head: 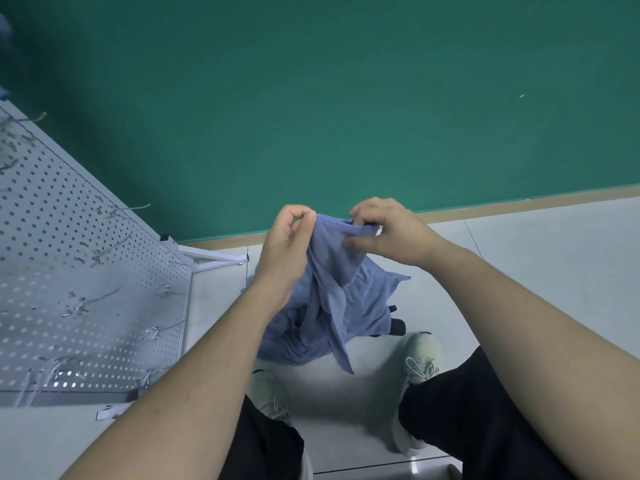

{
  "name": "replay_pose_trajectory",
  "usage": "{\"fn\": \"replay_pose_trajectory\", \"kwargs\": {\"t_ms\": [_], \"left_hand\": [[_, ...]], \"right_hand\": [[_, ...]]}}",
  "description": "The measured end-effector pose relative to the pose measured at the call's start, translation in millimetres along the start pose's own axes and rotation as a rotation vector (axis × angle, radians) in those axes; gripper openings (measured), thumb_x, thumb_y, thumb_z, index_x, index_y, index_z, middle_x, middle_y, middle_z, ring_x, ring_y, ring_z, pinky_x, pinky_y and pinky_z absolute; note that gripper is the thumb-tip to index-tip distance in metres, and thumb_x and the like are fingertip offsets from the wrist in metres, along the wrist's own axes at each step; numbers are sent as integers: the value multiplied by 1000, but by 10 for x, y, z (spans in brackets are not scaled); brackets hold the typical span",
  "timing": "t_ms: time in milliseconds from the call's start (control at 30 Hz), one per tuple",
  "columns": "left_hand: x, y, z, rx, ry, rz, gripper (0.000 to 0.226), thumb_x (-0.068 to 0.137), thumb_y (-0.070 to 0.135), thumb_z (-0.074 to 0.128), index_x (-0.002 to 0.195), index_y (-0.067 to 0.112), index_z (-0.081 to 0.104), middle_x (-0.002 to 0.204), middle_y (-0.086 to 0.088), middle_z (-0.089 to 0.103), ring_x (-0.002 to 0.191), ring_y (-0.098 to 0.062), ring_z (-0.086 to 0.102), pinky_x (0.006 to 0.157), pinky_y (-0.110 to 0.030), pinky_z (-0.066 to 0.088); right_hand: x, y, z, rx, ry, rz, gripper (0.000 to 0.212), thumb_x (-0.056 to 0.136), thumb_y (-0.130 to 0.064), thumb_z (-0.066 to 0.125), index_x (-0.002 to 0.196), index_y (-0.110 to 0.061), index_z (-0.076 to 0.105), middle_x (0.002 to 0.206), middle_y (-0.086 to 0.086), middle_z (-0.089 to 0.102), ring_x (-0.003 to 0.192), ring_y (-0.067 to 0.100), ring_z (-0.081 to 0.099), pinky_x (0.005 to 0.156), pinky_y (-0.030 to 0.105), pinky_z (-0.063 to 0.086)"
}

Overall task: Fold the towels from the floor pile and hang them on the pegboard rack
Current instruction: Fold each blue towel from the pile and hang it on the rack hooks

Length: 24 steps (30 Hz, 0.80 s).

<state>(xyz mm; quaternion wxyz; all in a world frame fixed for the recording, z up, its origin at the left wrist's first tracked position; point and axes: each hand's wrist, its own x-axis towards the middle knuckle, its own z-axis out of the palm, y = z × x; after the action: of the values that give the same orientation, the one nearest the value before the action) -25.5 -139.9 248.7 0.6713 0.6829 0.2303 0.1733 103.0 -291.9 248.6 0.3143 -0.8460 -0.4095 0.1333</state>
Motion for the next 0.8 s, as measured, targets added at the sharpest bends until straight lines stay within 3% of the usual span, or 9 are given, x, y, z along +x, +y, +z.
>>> {"fn": "replay_pose_trajectory", "kwargs": {"t_ms": [67, 100, 233, 400, 500, 633, 733, 800], "left_hand": [[38, -4, -42, -13, 88, 2, 14, 103, 29, 51, 90, 29, 57, 65, 15, 46, 65, -7, 40, 68, -32, 36], [54, -5, -69, -4, 122, 10, 15, 104, 27, 50, 90, 29, 56, 64, 17, 46, 63, -5, 40, 65, -29, 36], [61, -1, -158, 136, 150, 100, 14, 104, 23, 49, 91, 25, 53, 71, 8, 45, 60, -3, 37, 60, -21, 36], [39, 14, -181, 168, 221, 154, 15, 105, 16, 48, 91, 22, 51, 74, 7, 46, 61, 2, 40, 62, -14, 37], [2, 22, -213, 277, 208, 188, 16, 105, 21, 48, 89, 25, 49, 74, 6, 48, 63, -3, 41, 61, -16, 37], [-69, 122, -251, 394, 171, 226, 16, 105, 28, 45, 89, 32, 47, 68, -1, 48, 59, -13, 44, 60, -34, 41], [-133, 260, -272, 369, 131, 219, 17, 106, 26, 44, 91, 35, 47, 53, -3, 51, 45, -17, 54, 54, -34, 46], [-171, 385, -294, 323, 117, 211, 18, 106, 24, 44, 94, 36, 48, 53, -1, 58, 50, -20, 64, 58, -34, 55]], "right_hand": [[3, 48, -22, -112, -45, 51, 23, 79, -56, 74, 86, -36, 65, 134, -8, 58, 129, 21, 45, 107, 51, 36], [3, 85, -42, -112, -39, 70, 27, 79, -56, 73, 92, -32, 68, 135, -7, 58, 129, 21, 45, 108, 50, 36], [-34, 97, -196, -7, 36, 75, 17, 88, -40, 72, 90, -24, 66, 102, -9, 68, 100, 15, 60, 90, 34, 47], [-114, -34, -305, -64, 89, -62, 15, 91, -35, 68, 85, -23, 61, 93, -13, 69, 68, 1, 55, 67, 25, 38], [-174, -43, -278, -125, 125, -162, 23, 92, -35, 67, 78, -24, 52, 76, -10, 63, 49, 9, 45, 56, 26, 33], [-293, -123, -319, -252, 159, -363, 29, 94, -40, 60, 73, -22, 52, 60, -6, 49, 51, 19, 38, 54, 24, 29], [-368, -172, -483, -315, 97, -434, 30, 93, -43, 54, 78, -18, 58, 68, -5, 62, 57, 19, 51, 55, 26, 40], [-410, -223, -647, -338, 59, -442, 22, 92, -42, 52, 85, -21, 56, 77, -5, 64, 62, 21, 54, 58, 31, 48]]}}
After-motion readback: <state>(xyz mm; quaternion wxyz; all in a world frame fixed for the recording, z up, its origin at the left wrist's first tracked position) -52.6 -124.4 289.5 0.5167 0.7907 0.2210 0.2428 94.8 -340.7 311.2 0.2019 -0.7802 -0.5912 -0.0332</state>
